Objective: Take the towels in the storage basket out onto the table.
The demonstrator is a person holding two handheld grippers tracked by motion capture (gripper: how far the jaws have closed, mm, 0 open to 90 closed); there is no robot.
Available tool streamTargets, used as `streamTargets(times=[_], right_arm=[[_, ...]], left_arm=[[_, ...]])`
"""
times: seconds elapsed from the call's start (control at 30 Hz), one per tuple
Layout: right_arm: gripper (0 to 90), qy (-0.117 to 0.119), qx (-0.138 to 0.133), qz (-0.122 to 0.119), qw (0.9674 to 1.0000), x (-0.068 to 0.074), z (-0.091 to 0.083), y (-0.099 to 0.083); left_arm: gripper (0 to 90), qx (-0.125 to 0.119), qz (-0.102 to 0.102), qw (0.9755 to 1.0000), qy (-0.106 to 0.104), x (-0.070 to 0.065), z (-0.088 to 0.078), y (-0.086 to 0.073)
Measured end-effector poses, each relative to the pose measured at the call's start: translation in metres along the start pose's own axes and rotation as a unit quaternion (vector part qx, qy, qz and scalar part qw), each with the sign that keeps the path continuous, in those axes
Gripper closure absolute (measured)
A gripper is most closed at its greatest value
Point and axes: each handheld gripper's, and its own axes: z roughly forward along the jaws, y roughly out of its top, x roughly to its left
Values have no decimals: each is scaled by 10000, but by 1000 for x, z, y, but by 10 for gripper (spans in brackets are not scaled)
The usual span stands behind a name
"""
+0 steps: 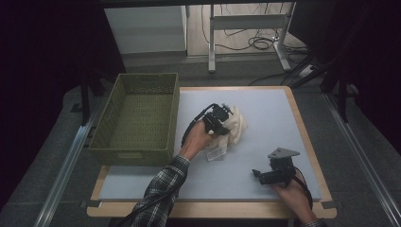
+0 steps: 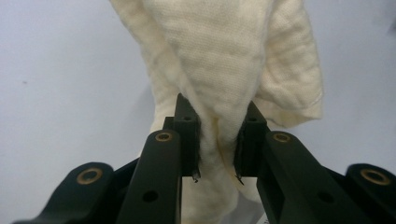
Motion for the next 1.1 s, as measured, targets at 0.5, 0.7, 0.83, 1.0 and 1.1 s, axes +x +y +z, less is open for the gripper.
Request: streamTargets(times=[0.5,0.7,0.83,1.0,1.1], right_arm=[[30,-9,10,-7,10000,0,0,0],[30,-10,7,-21,10000,0,0,0],[30,-3,9,-11,10000,0,0,0],[30,0,7,-14,10000,0,0,0],[27,6,9,-13,10000,0,0,0]], left_arm=[[724,-19,135,9998,116,-15,35,-12],[657,-110,103,9998,128,-14,37,-15],[461,-229,-177,9996,27,-8,34,-15],[265,-518,-191,9985,49,-8,20,-16],[213,-648,-139,9976,196,-11,10,-20]])
